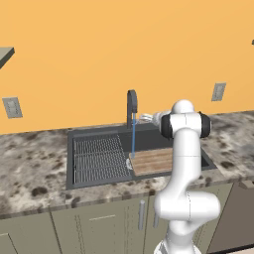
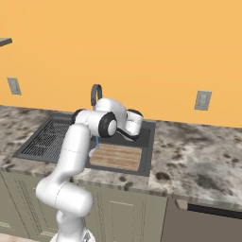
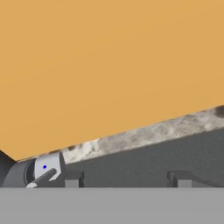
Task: Turn on the sink faucet with hot water and rinse the cutting board for ten seconds, then turn off the faucet. Push the cutting board to reach the water if necessary.
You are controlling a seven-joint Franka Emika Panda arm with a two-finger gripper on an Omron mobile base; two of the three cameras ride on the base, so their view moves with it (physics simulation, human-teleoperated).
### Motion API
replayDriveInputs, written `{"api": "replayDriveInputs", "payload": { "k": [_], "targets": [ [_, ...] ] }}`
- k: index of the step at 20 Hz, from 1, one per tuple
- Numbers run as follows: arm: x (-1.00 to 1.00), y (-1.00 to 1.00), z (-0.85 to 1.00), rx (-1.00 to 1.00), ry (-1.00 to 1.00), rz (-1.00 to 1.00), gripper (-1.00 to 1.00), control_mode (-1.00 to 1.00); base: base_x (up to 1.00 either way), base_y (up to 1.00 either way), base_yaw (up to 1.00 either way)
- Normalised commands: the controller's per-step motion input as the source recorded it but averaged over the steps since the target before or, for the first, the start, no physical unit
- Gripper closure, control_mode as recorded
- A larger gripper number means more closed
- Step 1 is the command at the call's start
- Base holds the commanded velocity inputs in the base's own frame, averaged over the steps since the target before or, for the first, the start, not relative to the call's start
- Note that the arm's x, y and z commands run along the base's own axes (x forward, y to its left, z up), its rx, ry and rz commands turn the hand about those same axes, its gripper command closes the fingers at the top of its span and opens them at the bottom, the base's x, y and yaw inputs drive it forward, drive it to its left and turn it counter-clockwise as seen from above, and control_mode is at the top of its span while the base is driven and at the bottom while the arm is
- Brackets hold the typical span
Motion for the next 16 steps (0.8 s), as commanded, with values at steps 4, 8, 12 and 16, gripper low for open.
{"api": "replayDriveInputs", "payload": {
  "k": [4, 8, 12, 16],
  "targets": [
    [0.14, 0.41, 0.22, 0.00, 0.00, 0.00, -1.00, -1.00, 0.00, 0.00, 0.00],
    [0.23, 0.39, 0.27, 0.00, 0.00, 0.00, -1.00, -1.00, 0.00, 0.00, 0.00],
    [0.28, 0.34, 0.32, 0.00, 0.00, 0.00, -1.00, -1.00, 0.00, 0.00, 0.00],
    [0.30, 0.36, 0.20, 0.00, 0.00, 0.00, -1.00, -1.00, 0.00, 0.00, 0.00]
  ]
}}
